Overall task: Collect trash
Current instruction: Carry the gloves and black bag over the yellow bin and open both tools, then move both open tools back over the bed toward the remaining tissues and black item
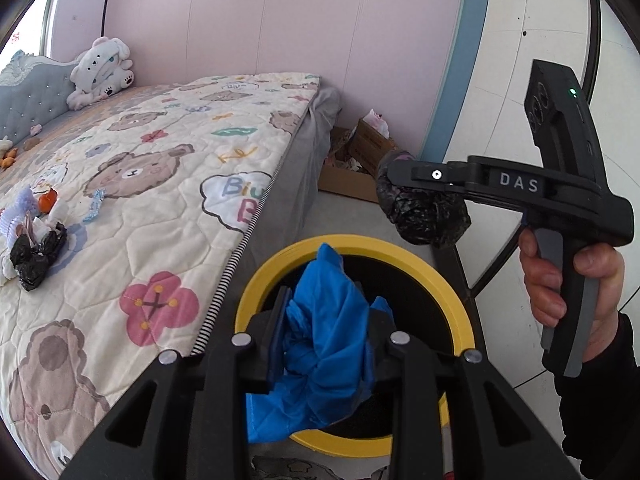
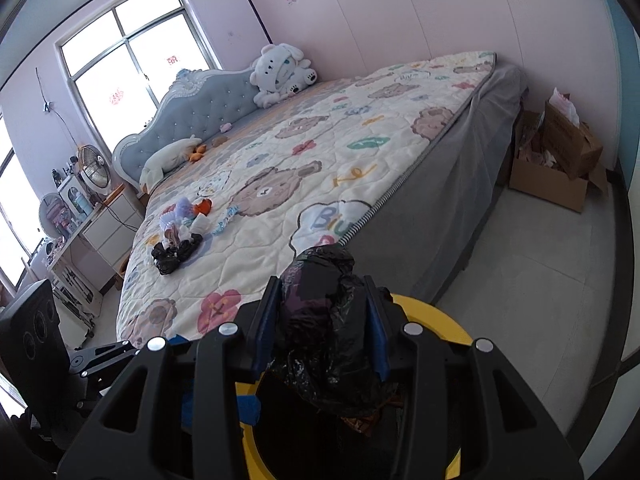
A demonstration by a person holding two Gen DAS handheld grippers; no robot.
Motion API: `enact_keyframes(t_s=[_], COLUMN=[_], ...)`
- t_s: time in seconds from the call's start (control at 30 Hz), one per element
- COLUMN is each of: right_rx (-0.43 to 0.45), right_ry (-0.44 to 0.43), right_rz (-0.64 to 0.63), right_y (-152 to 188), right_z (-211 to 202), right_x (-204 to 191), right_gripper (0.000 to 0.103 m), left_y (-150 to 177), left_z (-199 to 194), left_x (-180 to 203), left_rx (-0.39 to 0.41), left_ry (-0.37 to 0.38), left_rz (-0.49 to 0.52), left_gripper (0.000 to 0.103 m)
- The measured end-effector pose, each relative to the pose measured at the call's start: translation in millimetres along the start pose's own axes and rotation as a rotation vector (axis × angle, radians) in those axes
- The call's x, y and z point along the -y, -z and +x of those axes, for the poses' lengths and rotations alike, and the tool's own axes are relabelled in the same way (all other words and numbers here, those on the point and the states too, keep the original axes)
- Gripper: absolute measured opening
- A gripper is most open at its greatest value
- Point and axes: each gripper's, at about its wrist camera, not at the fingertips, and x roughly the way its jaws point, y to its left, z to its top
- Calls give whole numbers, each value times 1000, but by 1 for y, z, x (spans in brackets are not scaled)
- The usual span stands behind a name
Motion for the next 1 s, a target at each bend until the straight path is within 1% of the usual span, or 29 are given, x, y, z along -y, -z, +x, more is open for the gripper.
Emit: enact_keyframes(t_s=[0.1,0.13,0.2,0.27,0.33,0.4,0.47,0.63,0.7,0.9,1.0], right_rx=[-12,-13,-13,-14,-14,-12,-7,3,11,37,44], right_ry=[1,1,3,0,9,17,24,36,42,41,33], right_rz=[1,1,2,8,20,29,36,39,35,24,15], right_y=[5,6,6,7,6,4,3,-2,-5,-17,-25], right_z=[4,5,5,6,6,5,4,-1,-2,1,6], right_x=[1,1,1,2,3,5,7,6,5,-3,-10], right_gripper=[39,41,43,44,45,46,46,47,47,48,53], left_y=[2,3,3,3,4,3,2,2,1,-3,-6], left_z=[1,1,-1,-3,-6,-7,-10,-14,-17,-28,-36], left_x=[4,5,6,7,6,6,5,0,-5,-29,-43], left_rx=[-7,-6,0,4,8,12,21,30,43,88,110], left_ry=[10,12,17,23,30,36,42,43,32,-28,-62], left_rz=[6,9,14,14,11,9,9,-5,-13,-54,-70], left_gripper=[27,28,31,33,38,45,49,53,59,66,67])
